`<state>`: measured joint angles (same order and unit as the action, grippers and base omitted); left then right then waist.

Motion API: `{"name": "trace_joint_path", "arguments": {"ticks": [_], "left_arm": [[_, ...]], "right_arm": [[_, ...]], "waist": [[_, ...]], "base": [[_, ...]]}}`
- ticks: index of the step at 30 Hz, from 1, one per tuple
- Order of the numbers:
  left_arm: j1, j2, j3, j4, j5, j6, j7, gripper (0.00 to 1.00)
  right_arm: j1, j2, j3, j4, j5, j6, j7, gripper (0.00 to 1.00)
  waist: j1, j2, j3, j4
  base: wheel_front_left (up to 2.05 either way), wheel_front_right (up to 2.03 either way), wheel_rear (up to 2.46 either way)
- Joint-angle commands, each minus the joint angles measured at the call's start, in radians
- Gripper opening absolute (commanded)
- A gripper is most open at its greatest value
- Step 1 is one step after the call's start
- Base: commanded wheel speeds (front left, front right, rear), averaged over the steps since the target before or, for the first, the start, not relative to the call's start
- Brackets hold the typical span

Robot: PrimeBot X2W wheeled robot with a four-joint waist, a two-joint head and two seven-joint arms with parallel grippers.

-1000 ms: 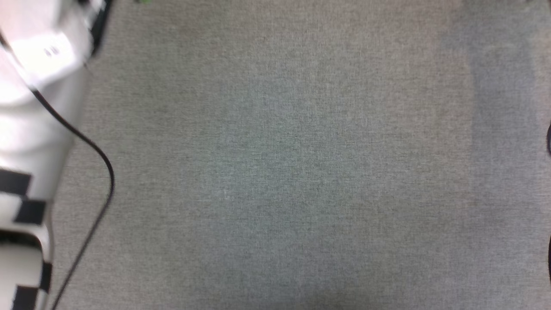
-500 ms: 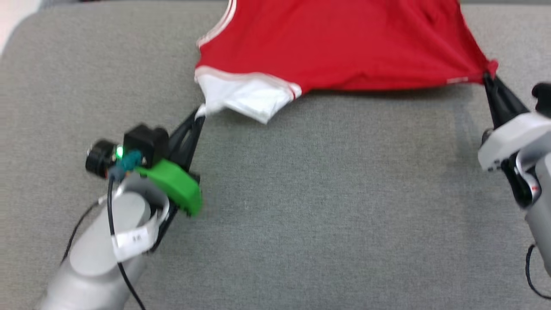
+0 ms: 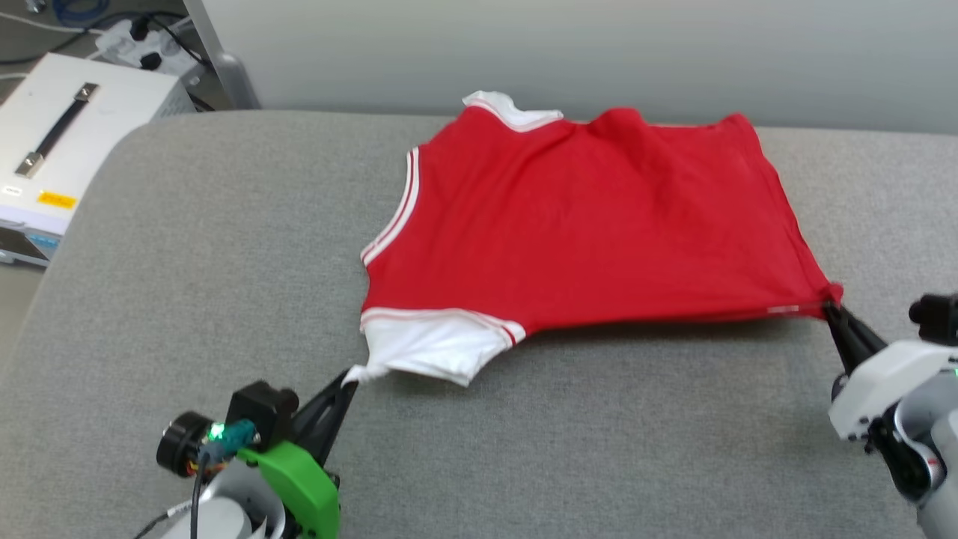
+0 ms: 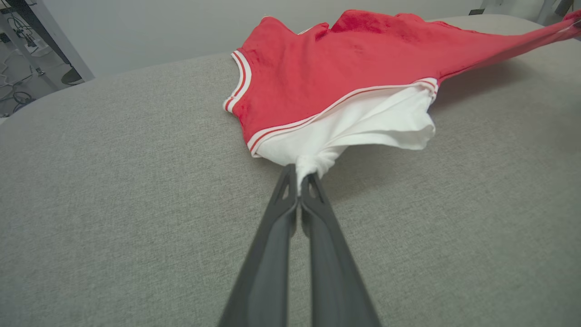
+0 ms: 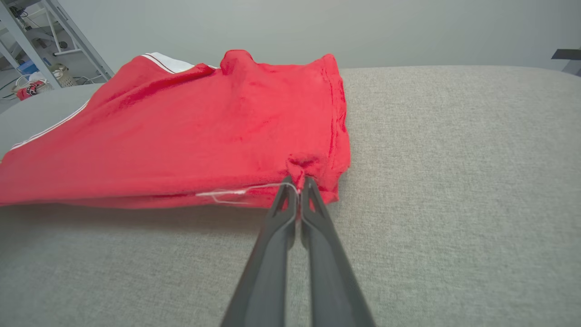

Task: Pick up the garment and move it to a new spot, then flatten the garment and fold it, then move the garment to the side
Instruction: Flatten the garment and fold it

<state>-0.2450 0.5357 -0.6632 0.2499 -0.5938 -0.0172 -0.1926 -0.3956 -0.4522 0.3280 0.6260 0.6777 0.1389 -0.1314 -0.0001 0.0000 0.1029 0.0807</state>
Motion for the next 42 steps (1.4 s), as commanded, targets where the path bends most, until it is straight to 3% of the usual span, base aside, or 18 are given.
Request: {"name": "trace_joint_path", "arguments": {"ticks": [1,8,16,22,32,36,42], "left_arm": [[0.032,0.017,-0.003,-0.018,-0.006,0.009,0.009,0.0],[0.161,0.087,-0.029,-0.148,-0.047,0.018,0.087,0.0],[0.299,0.173,-0.085,-0.33,-0.109,0.006,0.209,0.0],[0.354,0.217,-0.098,-0.431,-0.143,0.021,0.265,0.0],[0.287,0.185,-0.042,-0.458,-0.115,0.034,0.173,0.0],[0.225,0.174,-0.014,-0.45,-0.103,0.037,0.158,0.0],[0.093,0.155,0.013,-0.407,-0.097,0.006,0.174,0.0]], "right_arm": [[0.037,-0.012,-0.005,-0.012,0.02,-0.008,0.01,0.0],[0.21,-0.052,-0.03,-0.105,0.069,-0.008,0.065,0.0],[0.41,-0.071,-0.102,-0.288,0.027,-0.008,0.151,0.0],[0.582,-0.026,-0.201,-0.446,0.017,-0.008,0.274,0.0],[0.691,0.086,-0.357,-0.665,-0.013,-0.008,0.388,0.0],[0.668,0.1,-0.382,-0.711,-0.037,-0.008,0.422,0.0],[0.573,0.092,-0.385,-0.726,-0.074,-0.008,0.468,0.0]], "waist": [[0.0001,0.0,-0.051,0.013],[0.0001,0.0,-0.105,0.018],[0.0001,0.0,-0.138,0.025],[0.0001,0.0,-0.145,0.029],[0.0001,0.0,-0.124,0.016],[0.0001,0.0,-0.102,0.005],[0.0001,0.0,-0.053,-0.017]], "base": [[0.0,0.0,0.0],[0.0,0.0,0.0],[0.0,0.0,0.0],[0.0,0.0,0.0],[0.0,0.0,0.0],[0.0,0.0,0.0],[0.0,0.0,0.0]]}}
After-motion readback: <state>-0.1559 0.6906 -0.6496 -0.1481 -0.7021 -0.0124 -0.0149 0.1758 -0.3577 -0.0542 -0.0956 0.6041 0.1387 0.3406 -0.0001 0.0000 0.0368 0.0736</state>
